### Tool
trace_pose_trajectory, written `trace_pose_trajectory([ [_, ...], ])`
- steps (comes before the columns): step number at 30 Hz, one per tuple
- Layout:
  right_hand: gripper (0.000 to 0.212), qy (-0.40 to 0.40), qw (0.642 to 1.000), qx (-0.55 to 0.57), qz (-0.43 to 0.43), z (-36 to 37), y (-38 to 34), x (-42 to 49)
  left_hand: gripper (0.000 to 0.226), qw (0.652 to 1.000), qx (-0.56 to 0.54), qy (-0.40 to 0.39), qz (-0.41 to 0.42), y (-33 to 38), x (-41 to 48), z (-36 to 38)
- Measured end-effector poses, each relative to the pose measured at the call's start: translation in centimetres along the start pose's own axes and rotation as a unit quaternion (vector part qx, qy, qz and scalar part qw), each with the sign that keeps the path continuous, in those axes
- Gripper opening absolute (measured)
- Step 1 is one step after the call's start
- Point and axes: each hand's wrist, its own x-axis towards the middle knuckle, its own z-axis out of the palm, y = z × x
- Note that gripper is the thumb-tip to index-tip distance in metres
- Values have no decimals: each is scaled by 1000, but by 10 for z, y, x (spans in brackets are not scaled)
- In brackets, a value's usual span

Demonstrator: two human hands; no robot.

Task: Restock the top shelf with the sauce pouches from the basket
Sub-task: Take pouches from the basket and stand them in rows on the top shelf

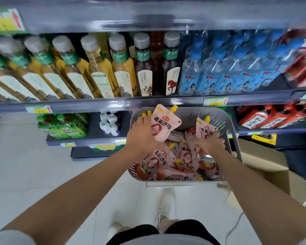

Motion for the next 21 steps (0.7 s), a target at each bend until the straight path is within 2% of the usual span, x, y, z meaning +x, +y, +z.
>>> trace_pose_trajectory([
  [4, 98, 31, 984, 164, -55, -27, -7, -45, 100, 993, -20, 98, 58, -2, -18, -26],
  [7, 82, 39, 965, 237, -104, -33, -21, -94, 113, 986, -52, 141, 74, -9, -33, -57],
  [9, 64, 21, 945, 286, -155, -32, -31, -123, 119, 979, -87, 166, 76, -17, -45, -80],
  [11, 56, -5, 930, 316, -186, -29, -46, -154, 120, 973, -105, 189, 75, -31, -61, -105],
  [16, 91, 3, 899, 334, -282, -9, -89, -220, 102, 947, -131, 283, 79, -80, -100, -167],
  [19, 115, 47, 889, 301, -341, 4, -125, -253, 93, 928, -141, 336, 72, -109, -118, -207],
  [21, 120, 81, 874, 293, -378, 11, -155, -271, 91, 916, -139, 371, 63, -125, -130, -234],
])
